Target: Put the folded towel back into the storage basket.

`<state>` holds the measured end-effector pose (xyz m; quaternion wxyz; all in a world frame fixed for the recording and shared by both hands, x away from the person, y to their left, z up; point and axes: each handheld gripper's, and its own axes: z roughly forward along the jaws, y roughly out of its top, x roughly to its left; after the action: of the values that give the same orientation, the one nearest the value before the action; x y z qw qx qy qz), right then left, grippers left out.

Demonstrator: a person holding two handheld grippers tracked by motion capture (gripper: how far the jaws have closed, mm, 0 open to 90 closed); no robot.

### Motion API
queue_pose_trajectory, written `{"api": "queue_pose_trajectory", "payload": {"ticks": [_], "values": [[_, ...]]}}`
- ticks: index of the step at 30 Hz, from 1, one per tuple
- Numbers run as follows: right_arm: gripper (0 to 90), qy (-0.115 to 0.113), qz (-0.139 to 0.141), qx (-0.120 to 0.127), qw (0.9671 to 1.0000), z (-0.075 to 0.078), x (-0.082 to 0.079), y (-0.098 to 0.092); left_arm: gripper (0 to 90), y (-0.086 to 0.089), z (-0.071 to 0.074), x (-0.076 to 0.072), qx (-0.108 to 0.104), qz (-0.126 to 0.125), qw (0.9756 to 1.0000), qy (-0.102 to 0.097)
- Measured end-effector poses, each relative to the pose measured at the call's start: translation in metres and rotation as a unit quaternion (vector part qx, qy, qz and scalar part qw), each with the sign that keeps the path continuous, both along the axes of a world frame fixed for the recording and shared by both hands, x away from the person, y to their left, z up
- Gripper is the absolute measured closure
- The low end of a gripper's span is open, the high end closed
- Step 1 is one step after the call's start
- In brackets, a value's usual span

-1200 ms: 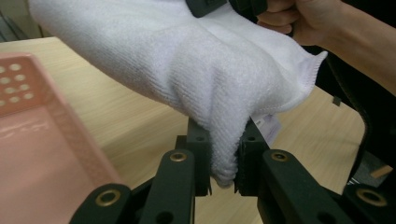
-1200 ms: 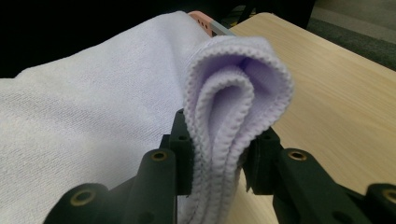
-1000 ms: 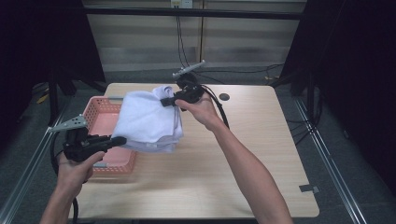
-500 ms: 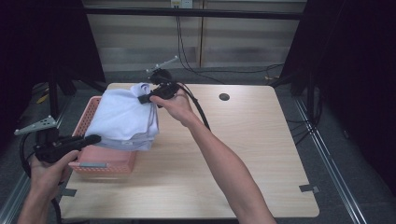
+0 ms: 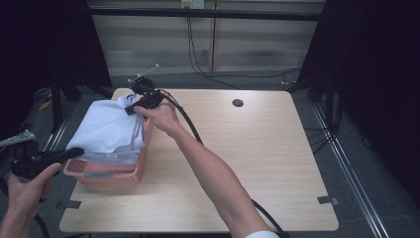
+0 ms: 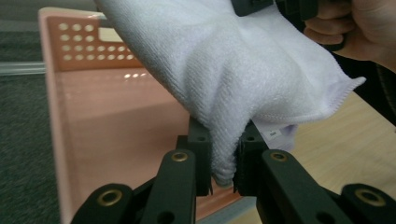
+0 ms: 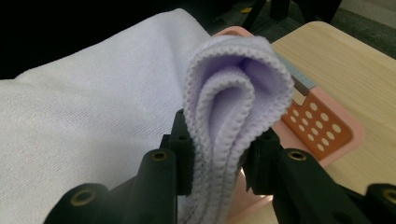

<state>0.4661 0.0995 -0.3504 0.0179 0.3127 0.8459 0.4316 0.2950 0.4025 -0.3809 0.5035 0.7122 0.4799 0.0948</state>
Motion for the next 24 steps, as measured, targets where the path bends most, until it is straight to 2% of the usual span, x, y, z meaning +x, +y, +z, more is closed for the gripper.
{"api": "queue_pose_trajectory", "payload": {"ticks": [2, 3, 6, 7, 11, 16, 18, 24], "values": [[68.9, 0.005, 0.000, -0.003, 1.0000, -0.005, 0.002, 0.006, 80.7, 0.005, -0.004, 0.002, 0.007, 0.009, 0.9999, 0.008], [68.9, 0.005, -0.002, -0.005, 1.0000, -0.007, 0.002, 0.009, 80.7, 0.008, -0.007, 0.002, 0.001, 0.015, 0.9998, 0.011], [68.9, 0.011, -0.004, -0.008, 0.9999, -0.015, 0.003, 0.016, 80.6, 0.014, -0.014, 0.004, 0.015, 0.024, 0.9994, 0.017], [68.9, 0.013, -0.002, -0.008, 0.9999, -0.017, 0.003, 0.019, 80.6, 0.015, -0.018, 0.004, 0.011, 0.025, 0.9994, 0.021], [69.0, 0.011, -0.004, -0.019, 0.9997, -0.029, 0.004, 0.023, 80.7, 0.014, -0.029, 0.005, 0.020, 0.026, 0.9989, 0.032], [68.9, 0.015, -0.015, -0.022, 0.9995, -0.042, 0.005, 0.023, 80.6, 0.011, -0.032, 0.010, 0.033, 0.030, 0.9982, 0.040], [68.9, 0.020, -0.017, -0.021, 0.9994, -0.046, 0.006, 0.023, 80.6, 0.010, -0.034, 0.012, 0.045, 0.029, 0.9974, 0.047], [68.8, 0.027, -0.023, -0.027, 0.9990, -0.058, 0.007, 0.028, 80.6, 0.015, -0.045, 0.016, 0.044, 0.039, 0.9963, 0.063]]}}
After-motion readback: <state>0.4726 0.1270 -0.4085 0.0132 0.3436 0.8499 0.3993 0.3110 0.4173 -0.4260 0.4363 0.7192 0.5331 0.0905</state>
